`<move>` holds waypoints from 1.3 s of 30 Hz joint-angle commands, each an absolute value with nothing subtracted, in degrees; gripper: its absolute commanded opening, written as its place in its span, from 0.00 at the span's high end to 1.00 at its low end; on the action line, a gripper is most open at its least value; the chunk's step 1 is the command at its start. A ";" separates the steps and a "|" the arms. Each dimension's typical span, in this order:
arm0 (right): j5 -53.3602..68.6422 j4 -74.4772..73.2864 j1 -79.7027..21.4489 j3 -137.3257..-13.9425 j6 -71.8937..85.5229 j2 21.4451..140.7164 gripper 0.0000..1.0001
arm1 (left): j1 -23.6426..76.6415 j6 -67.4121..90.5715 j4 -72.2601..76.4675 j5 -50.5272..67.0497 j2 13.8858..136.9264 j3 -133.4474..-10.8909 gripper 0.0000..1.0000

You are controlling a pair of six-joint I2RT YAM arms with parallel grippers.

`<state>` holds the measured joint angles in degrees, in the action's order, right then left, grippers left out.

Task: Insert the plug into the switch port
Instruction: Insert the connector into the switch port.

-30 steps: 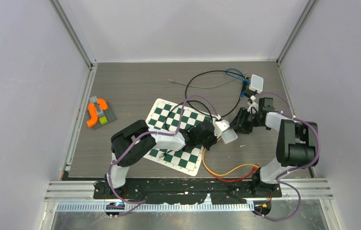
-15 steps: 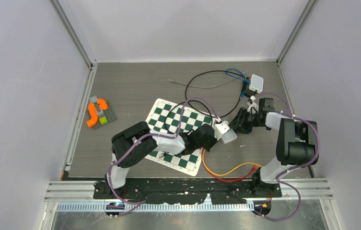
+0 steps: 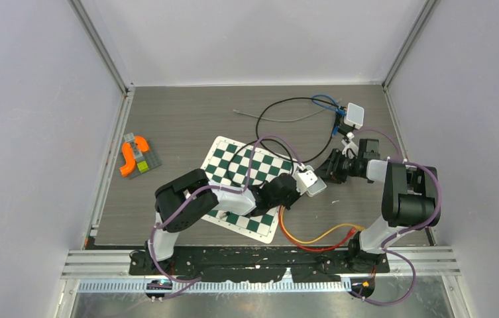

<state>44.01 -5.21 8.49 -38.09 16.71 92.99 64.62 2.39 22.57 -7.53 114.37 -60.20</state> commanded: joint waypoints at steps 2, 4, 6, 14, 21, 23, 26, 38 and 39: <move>48.31 -14.09 5.72 -35.11 15.68 93.12 0.56 | 64.29 0.18 28.42 -9.33 114.93 -60.14 1.00; 48.53 -14.51 5.26 -35.23 15.37 92.38 0.56 | 64.28 0.18 26.16 -8.94 114.41 -61.29 1.00; 48.87 -14.57 4.50 -35.23 15.02 91.64 0.57 | 64.23 0.18 23.13 -8.08 114.54 -63.06 1.00; 48.09 -15.36 1.00 -34.95 13.13 92.00 0.58 | 63.30 1.88 18.70 -4.97 114.92 -65.49 1.00; 46.98 -15.95 0.00 -34.34 13.86 89.98 0.59 | 61.44 4.29 16.73 -4.74 114.72 -67.59 1.00; 46.41 -16.50 0.00 -34.18 13.30 89.34 0.59 | 61.03 5.13 16.05 -4.05 114.17 -68.12 1.00; 46.11 -16.40 0.00 -33.87 13.50 88.41 0.61 | 60.82 5.54 13.96 -3.42 114.14 -69.95 1.00; 51.06 -3.45 -6.12 -26.35 23.66 89.44 0.66 | 60.85 2.67 17.92 -5.55 117.77 -72.83 1.00; 50.62 -2.95 -6.27 -25.59 24.70 89.37 0.67 | 60.89 2.44 19.29 -5.80 117.75 -72.25 1.00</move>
